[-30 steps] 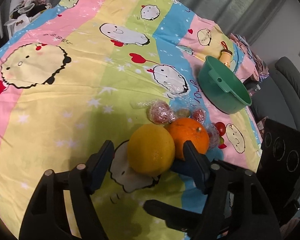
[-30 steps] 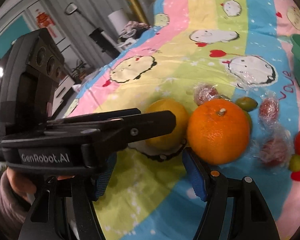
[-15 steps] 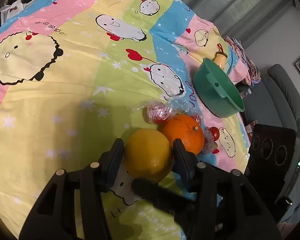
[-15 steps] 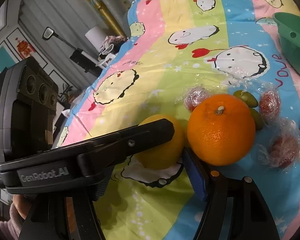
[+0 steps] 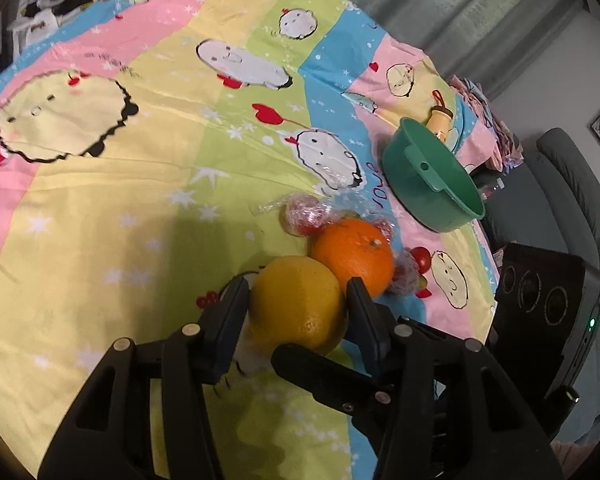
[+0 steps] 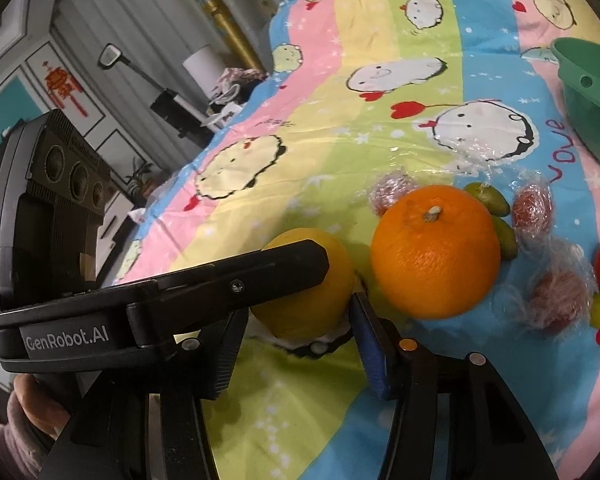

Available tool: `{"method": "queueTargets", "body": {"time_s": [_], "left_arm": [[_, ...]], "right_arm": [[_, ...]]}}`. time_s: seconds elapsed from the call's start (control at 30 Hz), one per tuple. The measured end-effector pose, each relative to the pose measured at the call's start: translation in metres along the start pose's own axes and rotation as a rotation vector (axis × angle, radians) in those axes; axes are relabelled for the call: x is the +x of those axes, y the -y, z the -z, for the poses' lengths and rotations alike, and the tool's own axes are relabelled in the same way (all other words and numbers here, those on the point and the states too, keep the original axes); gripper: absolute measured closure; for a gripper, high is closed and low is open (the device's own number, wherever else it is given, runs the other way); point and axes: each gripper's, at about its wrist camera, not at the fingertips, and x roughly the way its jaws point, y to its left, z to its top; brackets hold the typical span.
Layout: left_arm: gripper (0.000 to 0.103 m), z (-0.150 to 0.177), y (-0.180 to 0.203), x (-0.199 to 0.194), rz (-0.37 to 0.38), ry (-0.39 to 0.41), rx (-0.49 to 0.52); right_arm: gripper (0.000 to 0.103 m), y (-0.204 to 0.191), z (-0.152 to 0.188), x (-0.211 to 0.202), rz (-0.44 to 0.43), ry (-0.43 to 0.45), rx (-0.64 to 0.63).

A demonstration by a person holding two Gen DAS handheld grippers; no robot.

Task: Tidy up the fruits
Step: 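Lift the lemon and carry it over the green basin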

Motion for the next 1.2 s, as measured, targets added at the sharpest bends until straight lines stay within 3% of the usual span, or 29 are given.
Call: {"method": "queueTargets", "body": {"time_s": [0.27,0.53,1.2], "left_arm": [[0.053,0.004,0.031,-0.027,-0.016,0.06,0.046],[0.053,-0.004,0.074,-0.033,-0.005,0.095,0.122],[0.053,-0.037,0.169,0.02,0.051,0.086,0.302]], "right_arm": [[0.048,-0.017,0.001,-0.034,-0.033,0.054,-0.039],[0.049,-0.009,-0.005,-0.073,-0.04,0.144,-0.02],[0.048,0.067,-0.02,-0.143,0.008,0.346,0.095]]}}
